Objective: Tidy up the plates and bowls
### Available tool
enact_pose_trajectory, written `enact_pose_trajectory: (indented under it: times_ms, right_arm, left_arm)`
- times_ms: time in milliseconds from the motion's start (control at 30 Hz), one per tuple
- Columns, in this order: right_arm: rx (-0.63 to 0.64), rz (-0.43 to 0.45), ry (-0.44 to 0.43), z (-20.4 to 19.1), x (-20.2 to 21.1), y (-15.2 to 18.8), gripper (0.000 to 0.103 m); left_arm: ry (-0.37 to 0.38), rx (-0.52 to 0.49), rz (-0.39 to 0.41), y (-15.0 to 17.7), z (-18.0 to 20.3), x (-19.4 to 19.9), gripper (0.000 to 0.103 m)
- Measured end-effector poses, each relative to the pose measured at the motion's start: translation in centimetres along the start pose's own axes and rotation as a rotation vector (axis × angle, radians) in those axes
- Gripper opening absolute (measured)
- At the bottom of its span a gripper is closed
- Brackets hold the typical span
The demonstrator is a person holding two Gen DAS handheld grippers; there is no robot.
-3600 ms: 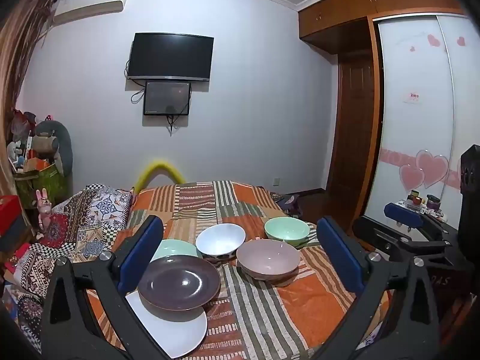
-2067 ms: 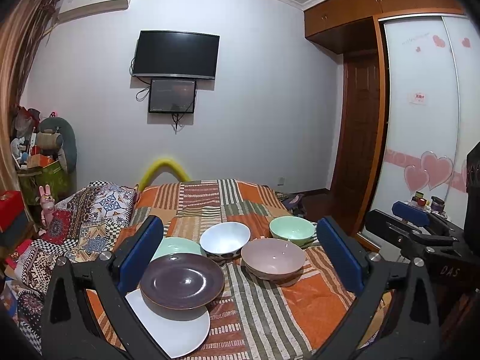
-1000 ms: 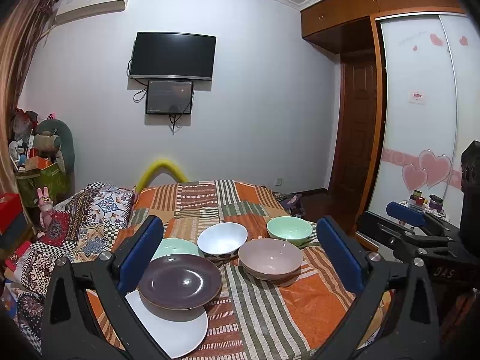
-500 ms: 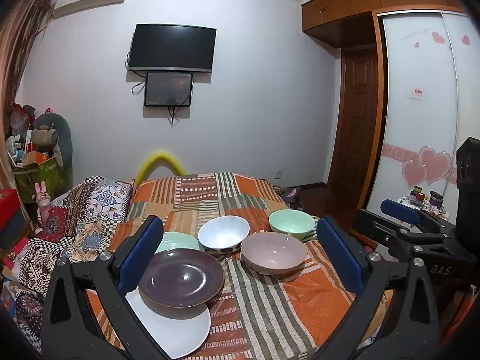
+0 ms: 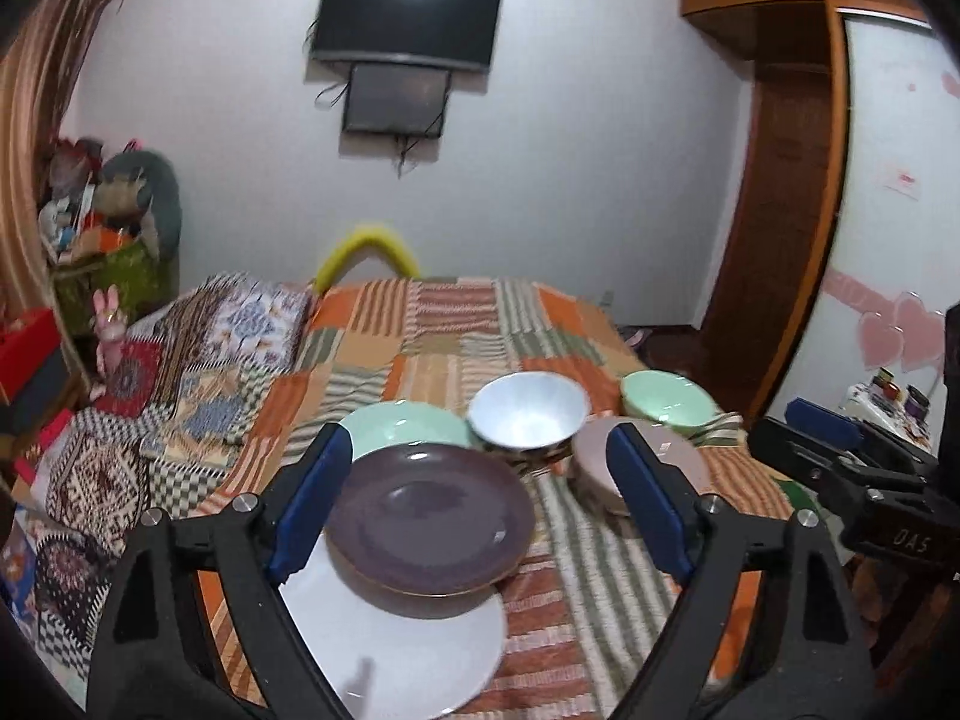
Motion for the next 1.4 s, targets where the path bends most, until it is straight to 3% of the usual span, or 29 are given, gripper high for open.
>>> enact_pose_trajectory:
  times_ms: [133,367,567,633,900,1400]
  right_arm:
    - [-0.009,-0.063,-0.016,-0.1,-2.6,-0.5,0.068]
    - [-0.016,-0.168,-0.036,-0.6,-7.6,-0.9,0.058]
    - [-0.016,-0.281,-0.03,-0.9,-11.8,-0.3,0.048]
    - [-0.015,-0.317,-0.025,-1.0,-13.1,0.1,0.045]
    - [-0.056,-0.436,-0.012,0.3,-16.7,1.4,0.036]
    - [-0.091,-0.522,-0.002,0.5,-19.6,2.5,0.025]
  left_arm:
    - [-0.029,0.053,-0.053,-0.5,-3.2,-2.6,0.086]
    - [-0.09,0.097,-0.158,-1.0,-8.1,-7.7,0.081]
    - [-0.072,0.123,-0.272,-0.1,-10.9,-11.9,0.072]
    - [-0.053,0.134,-0.317,0.4,-11.8,-13.6,0.064]
    - [-0.014,0.158,-0.437,2.3,-13.0,-18.0,0.051]
    - [0.022,0.16,-0.535,3.4,-13.8,-21.5,0.032]
Point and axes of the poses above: each gripper's, at about its wrist camera, not at the fingertips, and x roughly against the way its jaws point, z to its right, y to its underside, the point moved 1 cm from there along -x, roughly the way its jaws point, and after that the axes turned 11 degrees about -z, right-handed, at the moved point
